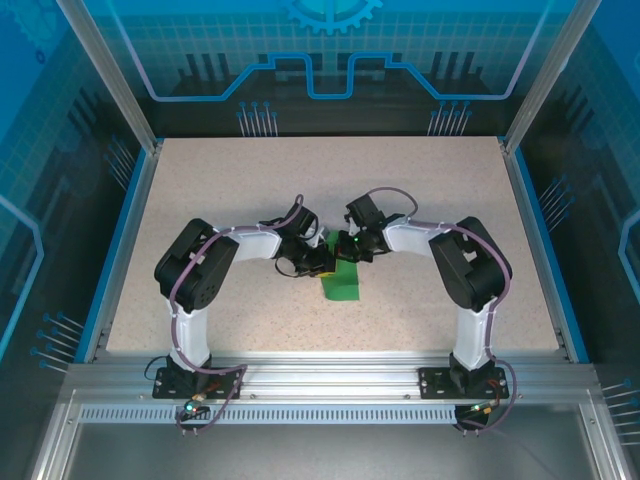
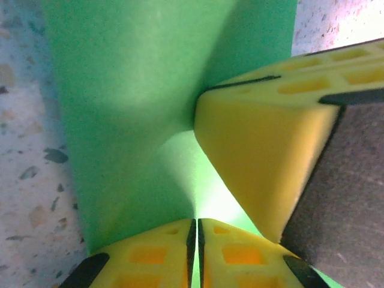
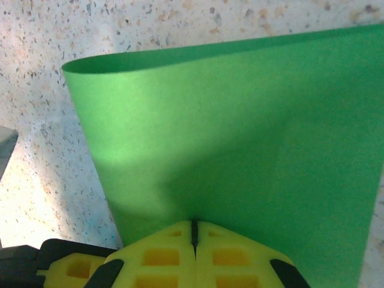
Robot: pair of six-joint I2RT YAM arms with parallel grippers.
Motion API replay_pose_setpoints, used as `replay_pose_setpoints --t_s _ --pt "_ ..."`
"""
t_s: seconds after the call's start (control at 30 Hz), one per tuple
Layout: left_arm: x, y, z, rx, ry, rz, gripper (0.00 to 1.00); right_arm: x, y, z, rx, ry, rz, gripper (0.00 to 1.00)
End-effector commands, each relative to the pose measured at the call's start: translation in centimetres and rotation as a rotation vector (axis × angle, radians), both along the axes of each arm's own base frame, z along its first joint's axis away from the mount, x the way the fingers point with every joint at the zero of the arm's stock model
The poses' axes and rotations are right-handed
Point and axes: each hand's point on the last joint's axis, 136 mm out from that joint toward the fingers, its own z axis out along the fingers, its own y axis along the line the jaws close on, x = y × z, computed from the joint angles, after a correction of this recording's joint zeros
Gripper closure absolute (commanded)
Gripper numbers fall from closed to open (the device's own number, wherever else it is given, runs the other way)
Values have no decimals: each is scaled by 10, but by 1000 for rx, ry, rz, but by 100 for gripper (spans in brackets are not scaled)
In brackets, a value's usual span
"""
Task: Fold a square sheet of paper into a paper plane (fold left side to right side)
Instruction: Hold the square sheet of paper at the center of the table, then first fold the square sheet of paper in half at the center of the table.
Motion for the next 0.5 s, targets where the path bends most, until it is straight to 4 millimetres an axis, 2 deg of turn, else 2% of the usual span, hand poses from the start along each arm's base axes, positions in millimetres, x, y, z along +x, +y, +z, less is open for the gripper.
replay_pose_setpoints --t_s 0.0,0.2,0.47 --pt "-28 19 -26 96 91 3 86 -14 -9 -22 -79 91 -20 96" --pt "-47 23 -24 97 103 -11 86 -20 -21 -30 -117 133 -46 97" --pt "-78 27 -21 107 120 -42 86 -21 -25 -32 -133 141 -48 96"
